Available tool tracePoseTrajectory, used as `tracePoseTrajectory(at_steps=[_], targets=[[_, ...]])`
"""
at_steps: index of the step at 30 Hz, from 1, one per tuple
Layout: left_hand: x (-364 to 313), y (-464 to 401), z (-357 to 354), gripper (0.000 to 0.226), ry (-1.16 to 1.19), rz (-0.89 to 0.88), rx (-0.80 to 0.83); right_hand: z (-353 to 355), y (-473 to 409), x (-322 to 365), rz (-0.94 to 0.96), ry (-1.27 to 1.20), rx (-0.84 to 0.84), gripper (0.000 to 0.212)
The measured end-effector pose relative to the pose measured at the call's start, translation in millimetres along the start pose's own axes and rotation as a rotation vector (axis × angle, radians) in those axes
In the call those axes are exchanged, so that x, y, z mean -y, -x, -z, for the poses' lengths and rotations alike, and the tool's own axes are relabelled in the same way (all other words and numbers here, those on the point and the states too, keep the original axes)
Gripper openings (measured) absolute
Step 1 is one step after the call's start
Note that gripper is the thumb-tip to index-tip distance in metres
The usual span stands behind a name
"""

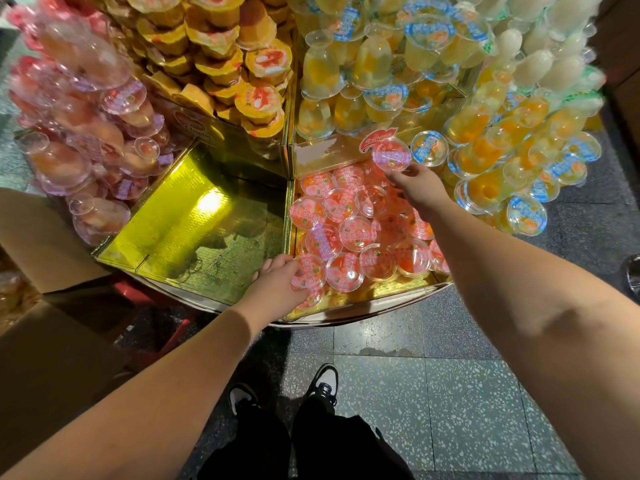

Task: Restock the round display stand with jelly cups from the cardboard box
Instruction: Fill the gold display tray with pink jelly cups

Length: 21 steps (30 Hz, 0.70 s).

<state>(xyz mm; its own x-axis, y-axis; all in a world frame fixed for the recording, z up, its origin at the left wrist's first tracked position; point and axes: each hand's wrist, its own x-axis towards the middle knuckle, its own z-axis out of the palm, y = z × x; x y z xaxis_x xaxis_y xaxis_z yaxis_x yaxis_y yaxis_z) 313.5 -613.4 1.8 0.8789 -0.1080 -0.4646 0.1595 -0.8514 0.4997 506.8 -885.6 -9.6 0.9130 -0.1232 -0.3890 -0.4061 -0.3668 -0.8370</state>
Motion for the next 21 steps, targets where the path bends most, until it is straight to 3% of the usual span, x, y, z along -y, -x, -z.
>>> tracePoseTrajectory(at_steps=[2, 6, 21], targets=[[-0.5, -0.3, -0.1, 0.031, -0.005, 0.006, 0.006, -3.0, -1.3, -0.7, -0.007, 0.006, -0.024, 0.05], [-2.1, -1.7, -0.4, 0.031, -0.025, 0.012, 0.008, -10.3, 1.1, 2.3, -0.017, 0.112, -0.067, 0.078], [-3.7, -1.9, -1.3, 0.032, -0.037, 0.022, 0.001, -4.6, 6.9, 7.6, -0.099, 0.064, -0.09, 0.088]])
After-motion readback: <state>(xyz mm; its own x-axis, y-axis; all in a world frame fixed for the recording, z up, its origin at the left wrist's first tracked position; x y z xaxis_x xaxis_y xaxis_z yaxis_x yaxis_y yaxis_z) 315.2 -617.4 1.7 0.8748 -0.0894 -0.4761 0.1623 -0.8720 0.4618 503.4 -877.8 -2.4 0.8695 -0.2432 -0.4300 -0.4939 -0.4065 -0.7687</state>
